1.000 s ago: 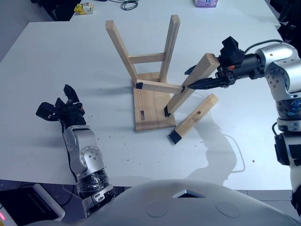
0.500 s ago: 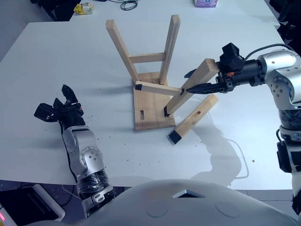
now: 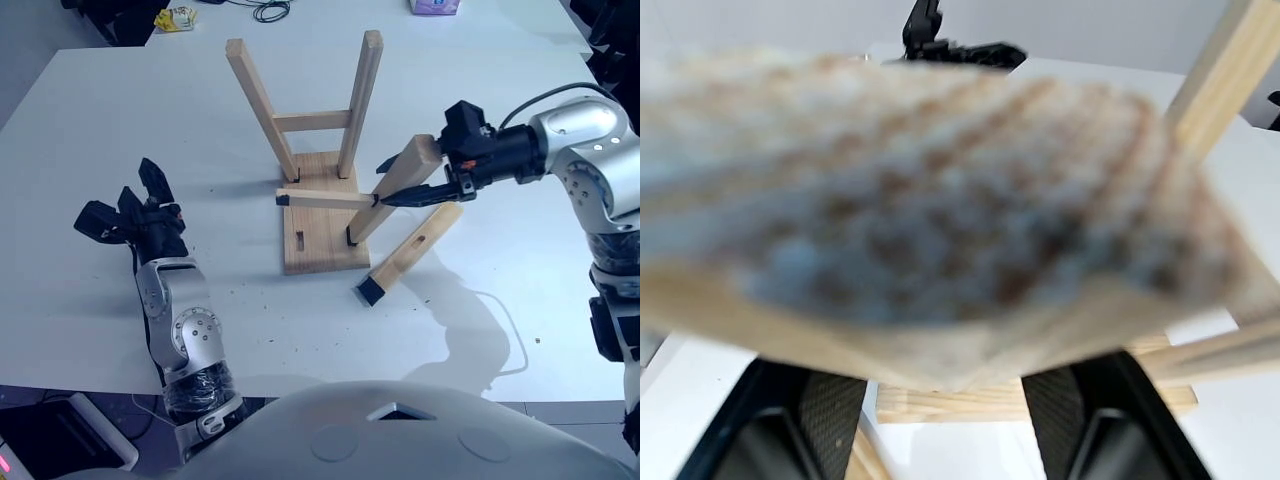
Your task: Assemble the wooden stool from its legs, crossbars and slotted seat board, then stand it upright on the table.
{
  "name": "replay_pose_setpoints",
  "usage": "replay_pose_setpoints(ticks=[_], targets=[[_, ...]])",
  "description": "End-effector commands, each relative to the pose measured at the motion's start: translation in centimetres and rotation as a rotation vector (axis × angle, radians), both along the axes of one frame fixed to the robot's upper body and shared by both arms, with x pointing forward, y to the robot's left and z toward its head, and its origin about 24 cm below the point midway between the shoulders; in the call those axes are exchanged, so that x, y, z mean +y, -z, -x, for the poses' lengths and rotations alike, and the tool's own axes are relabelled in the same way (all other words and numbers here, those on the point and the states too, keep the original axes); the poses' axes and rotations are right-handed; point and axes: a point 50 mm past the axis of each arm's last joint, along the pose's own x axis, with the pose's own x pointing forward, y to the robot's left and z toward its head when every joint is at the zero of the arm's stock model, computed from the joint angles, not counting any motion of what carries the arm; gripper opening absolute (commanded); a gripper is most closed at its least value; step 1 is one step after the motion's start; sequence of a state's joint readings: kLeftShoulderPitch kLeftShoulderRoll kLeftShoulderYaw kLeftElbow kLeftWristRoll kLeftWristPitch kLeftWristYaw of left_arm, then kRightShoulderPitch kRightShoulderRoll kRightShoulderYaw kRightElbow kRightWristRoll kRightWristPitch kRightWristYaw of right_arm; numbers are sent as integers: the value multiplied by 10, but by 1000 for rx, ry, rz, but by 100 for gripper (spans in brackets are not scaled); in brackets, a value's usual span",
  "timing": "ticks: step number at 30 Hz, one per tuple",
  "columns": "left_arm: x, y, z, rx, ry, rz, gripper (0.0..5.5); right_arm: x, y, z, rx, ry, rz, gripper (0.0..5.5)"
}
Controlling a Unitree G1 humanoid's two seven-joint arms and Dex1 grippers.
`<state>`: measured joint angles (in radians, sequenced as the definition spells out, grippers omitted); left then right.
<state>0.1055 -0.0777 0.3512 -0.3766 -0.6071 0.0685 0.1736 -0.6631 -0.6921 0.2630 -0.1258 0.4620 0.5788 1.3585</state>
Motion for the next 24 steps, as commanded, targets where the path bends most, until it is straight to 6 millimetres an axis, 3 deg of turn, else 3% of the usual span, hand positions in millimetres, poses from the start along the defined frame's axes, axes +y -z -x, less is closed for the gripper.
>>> replay_pose_setpoints(ticks=[1,8,17,24], targets=[[-11,-6,-2,-8,34,6,350,-1,24,-3,79,40,83,205],[-16,-6,-5,-2,67,1,350,-3,48,-3,165,89,102,205],[-22,-11,-13,-19,128,-20,350,-5,64,-9,257,50,160,205],[-22,-10,-13,-22,125,-20,350,-16,71,10,171,-66,261,205]])
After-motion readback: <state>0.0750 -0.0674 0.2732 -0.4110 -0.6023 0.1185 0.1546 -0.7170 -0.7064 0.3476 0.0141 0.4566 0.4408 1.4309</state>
